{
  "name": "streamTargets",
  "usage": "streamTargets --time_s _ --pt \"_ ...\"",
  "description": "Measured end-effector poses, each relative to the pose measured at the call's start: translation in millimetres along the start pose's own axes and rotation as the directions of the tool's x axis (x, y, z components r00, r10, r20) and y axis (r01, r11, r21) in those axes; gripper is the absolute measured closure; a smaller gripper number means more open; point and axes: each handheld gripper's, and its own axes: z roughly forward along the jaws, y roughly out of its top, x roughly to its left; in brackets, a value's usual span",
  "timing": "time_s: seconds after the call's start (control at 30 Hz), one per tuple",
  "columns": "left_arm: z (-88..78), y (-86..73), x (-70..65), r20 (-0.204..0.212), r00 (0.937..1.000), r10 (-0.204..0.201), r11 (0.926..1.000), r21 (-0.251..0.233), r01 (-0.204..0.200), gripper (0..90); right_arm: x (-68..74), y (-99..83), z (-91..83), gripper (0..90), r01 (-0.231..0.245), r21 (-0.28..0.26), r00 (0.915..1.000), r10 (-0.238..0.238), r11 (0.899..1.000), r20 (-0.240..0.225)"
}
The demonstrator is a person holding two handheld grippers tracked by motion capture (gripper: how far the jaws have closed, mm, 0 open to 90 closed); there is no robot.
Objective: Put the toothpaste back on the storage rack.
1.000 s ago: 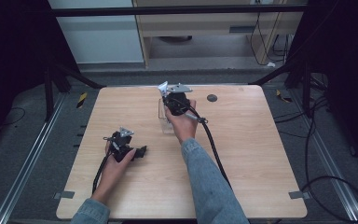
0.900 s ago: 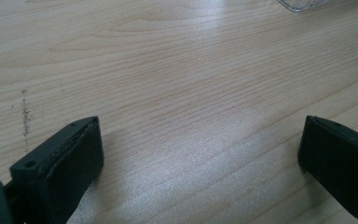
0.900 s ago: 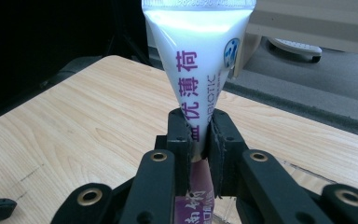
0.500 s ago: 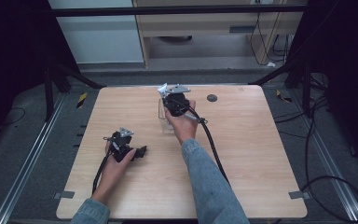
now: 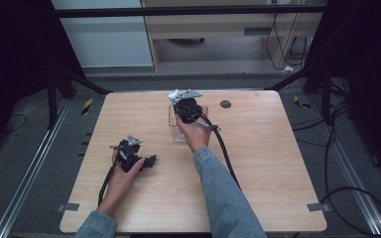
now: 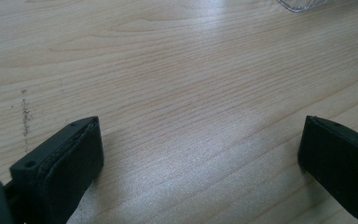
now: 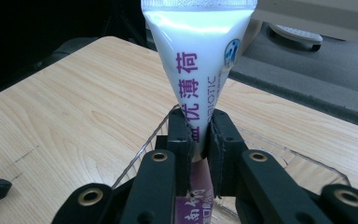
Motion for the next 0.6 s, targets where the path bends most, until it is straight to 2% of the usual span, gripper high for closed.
streamTargets --time_s 0.6 --pt "-0.1 0.0 0.1 0.001 1.0000 0.000 1.0000 0.000 0.000 0.0 6.8 4.7 12.4 79.7 0.031 0.013 0.9995 -0.031 0.999 0.000"
